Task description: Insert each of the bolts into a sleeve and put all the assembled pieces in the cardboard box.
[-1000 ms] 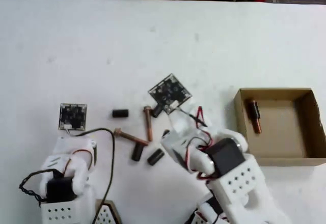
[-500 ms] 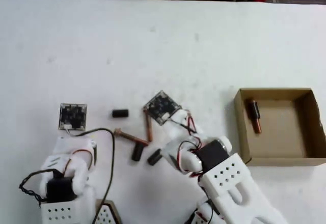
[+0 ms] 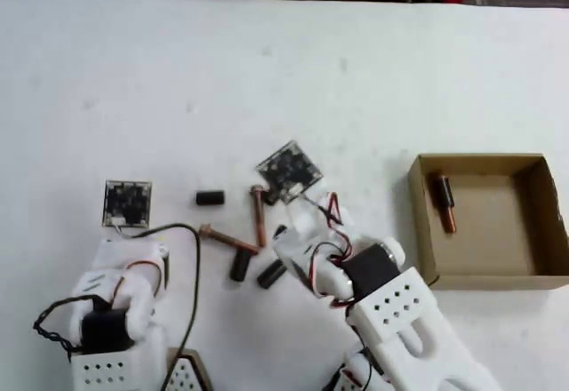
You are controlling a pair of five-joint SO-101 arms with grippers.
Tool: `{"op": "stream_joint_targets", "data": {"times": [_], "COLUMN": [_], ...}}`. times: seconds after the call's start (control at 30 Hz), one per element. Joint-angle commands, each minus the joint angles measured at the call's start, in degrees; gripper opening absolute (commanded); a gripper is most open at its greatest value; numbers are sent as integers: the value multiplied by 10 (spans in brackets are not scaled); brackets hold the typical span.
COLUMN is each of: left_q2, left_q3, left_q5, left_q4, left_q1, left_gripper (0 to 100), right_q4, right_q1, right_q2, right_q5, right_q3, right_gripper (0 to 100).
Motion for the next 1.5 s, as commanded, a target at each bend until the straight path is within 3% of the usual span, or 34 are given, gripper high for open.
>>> {"op": "stream_joint_targets", "data": {"times": [0.0,0.47,0.97,1.47], "left_q2": [-3,-3,-3,-3], "left_q3": [-21,-19,-18,-4], "left_q5": [2,5,4,2], "left_q4": [4,5,7,-4], "left_q1": [-7,-7,-7,-7], "left_gripper": [21,21,21,21], "right_q4": [-5,30,28,27], "right_q1": [6,3,3,-24], "right_q2": [-6,18,373,432], "right_q5": [-36,-98,-281,-302], "right_q3": [-43,-142,-343,-346], "right_gripper": [159,159,162,163]}}
